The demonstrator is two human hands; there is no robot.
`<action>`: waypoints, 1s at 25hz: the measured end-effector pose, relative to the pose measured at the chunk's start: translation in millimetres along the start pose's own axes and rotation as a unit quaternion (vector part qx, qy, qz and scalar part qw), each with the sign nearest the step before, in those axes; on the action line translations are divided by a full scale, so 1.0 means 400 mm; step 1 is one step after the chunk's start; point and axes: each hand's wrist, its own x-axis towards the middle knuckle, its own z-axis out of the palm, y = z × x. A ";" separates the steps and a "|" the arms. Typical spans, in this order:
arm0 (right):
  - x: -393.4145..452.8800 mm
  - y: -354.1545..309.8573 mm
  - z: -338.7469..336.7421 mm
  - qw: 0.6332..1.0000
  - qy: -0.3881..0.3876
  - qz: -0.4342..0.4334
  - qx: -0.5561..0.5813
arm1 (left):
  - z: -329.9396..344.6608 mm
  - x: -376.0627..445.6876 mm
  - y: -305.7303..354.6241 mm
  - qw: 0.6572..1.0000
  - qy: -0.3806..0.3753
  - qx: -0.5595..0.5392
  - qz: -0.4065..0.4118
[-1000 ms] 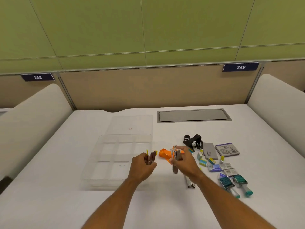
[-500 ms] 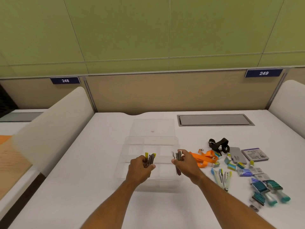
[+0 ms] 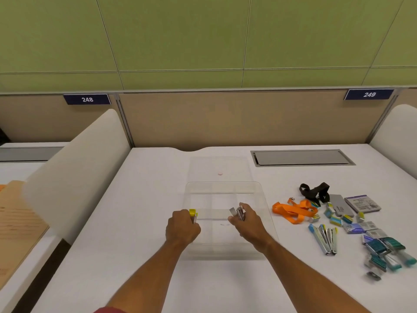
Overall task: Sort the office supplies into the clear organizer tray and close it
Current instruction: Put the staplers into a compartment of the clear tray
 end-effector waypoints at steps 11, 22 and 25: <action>0.049 -0.037 0.105 0.998 0.035 -0.003 -0.056 | 0.037 0.066 -0.018 0.980 -0.073 0.150 0.106; 0.095 -0.075 0.217 0.974 0.045 0.000 -0.222 | 0.051 0.086 -0.018 0.978 -0.097 0.146 0.112; 0.105 -0.083 0.229 0.967 0.043 0.002 -0.253 | 0.018 0.099 -0.029 0.978 -0.076 0.147 0.127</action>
